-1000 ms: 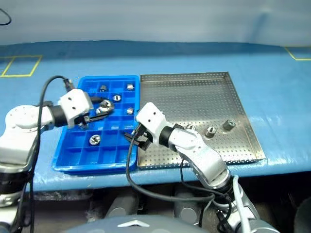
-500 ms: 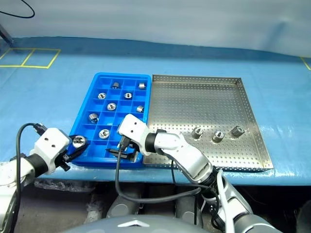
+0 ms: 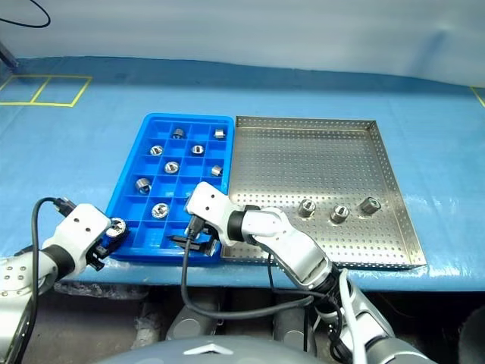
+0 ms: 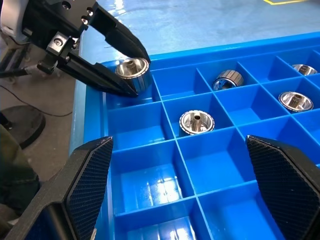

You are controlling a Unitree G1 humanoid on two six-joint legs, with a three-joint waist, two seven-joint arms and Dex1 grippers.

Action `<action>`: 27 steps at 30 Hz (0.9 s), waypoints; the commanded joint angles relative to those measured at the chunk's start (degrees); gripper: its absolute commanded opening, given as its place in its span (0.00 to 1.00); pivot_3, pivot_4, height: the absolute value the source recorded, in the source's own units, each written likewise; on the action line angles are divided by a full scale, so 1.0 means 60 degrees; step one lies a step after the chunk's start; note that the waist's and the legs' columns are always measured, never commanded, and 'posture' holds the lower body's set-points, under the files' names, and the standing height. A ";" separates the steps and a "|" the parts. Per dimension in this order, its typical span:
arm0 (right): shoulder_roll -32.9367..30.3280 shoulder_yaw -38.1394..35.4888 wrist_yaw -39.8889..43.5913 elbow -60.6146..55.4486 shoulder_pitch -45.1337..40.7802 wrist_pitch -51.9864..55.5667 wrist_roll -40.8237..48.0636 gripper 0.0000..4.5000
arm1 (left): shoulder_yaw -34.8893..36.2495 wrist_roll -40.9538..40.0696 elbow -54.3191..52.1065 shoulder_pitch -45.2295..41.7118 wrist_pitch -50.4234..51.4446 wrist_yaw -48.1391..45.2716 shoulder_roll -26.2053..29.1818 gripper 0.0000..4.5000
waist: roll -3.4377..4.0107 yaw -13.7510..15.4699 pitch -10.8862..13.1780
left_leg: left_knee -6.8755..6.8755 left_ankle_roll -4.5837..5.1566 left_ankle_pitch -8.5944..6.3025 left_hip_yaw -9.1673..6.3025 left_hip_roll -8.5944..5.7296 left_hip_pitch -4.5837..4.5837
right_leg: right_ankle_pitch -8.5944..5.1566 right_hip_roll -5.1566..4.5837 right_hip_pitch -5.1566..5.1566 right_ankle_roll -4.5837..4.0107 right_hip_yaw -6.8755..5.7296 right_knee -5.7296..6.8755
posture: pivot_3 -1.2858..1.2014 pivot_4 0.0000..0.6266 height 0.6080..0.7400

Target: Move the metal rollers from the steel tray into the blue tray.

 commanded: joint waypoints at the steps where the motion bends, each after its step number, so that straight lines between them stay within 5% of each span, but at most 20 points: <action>1: -0.0008 -0.0291 -0.0132 -0.0615 0.0083 -0.0023 -0.0012 1.00 | -0.0080 -0.0263 -0.0272 -0.0129 0.0258 -0.0232 0.0250 0.82 | 0.0000 -0.0043 0.0000 | 0.0000 0.0000 0.0000 0.0000 -0.0001 0.0000 | -0.0001 -0.0001 0.0001 0.0000 -0.0001 -0.0001 | 0.61 0.24 1.00; 4: -0.0109 -0.0514 -0.0363 -0.0897 0.0251 0.0095 -0.0037 1.00 | -0.0049 -0.0712 -0.0247 -0.0911 0.0224 -0.0226 0.0001 0.99 | 0.0000 -0.0069 0.0000 | 0.0001 0.0001 -0.0002 0.0002 -0.0005 -0.0004 | 0.0000 -0.0005 0.0001 0.0001 0.0000 -0.0007 | 0.60 0.24 1.00; 15: -0.0642 -0.3165 -0.2809 -0.2516 0.1507 0.2229 -0.0815 1.00 | -0.2024 -0.1036 0.2421 -0.5146 -0.2107 0.1259 -0.2880 0.99 | -0.0020 -0.0273 -0.0013 | 0.0028 -0.0016 0.0016 -0.0002 -0.0013 -0.0005 | 0.0029 -0.0020 0.0022 0.0021 -0.0007 -0.0004 | 0.53 0.24 1.00; 27: 0.0149 -0.4814 -0.4225 -0.2946 0.2147 0.3890 -0.0954 1.00 | -0.4153 -0.1261 0.3707 -0.5456 -0.4532 0.0149 -0.3854 0.99 | -0.0017 -0.1284 -0.0012 | 0.0019 0.0006 0.0003 0.0023 -0.0001 -0.0011 | 0.0069 -0.0027 0.0002 0.0040 0.0015 -0.0002 | 0.47 0.24 1.00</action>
